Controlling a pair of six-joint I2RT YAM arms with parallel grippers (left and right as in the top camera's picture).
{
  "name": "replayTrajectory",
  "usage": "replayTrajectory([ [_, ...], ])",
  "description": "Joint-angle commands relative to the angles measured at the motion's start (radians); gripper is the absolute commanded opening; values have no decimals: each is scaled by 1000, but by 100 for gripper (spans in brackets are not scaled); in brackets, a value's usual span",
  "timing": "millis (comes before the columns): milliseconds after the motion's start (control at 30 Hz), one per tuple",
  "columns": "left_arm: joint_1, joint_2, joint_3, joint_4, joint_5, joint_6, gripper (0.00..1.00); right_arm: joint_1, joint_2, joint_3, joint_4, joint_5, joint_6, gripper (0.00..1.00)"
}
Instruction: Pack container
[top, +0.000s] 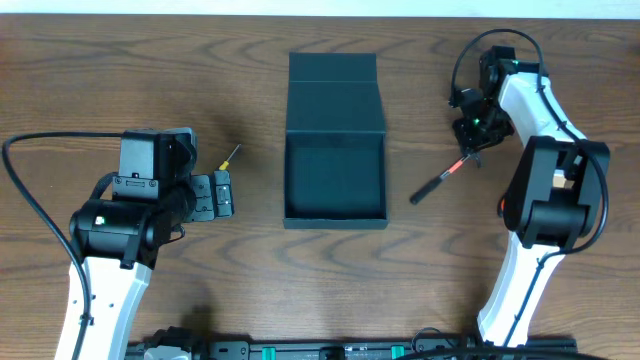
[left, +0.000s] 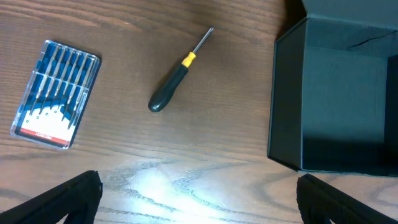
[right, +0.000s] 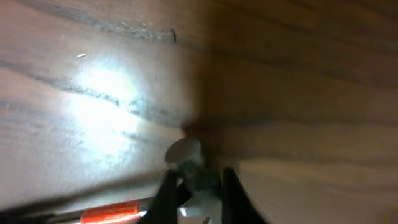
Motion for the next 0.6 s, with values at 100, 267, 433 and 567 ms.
replayTrajectory([
  [100, -3, -2, 21, -2, 6, 6, 99, 31, -199, 5, -4, 21, 24, 1],
  [267, -3, -2, 20, -7, 5, 12, 98, 36, -233, 5, -28, 21, 25, 1],
  [433, -3, -2, 20, -6, 5, 14, 98, 38, -233, 5, -49, 21, 44, 1],
  [567, -3, -2, 21, -6, 5, 14, 98, 39, -233, 5, -57, 21, 70, 1],
])
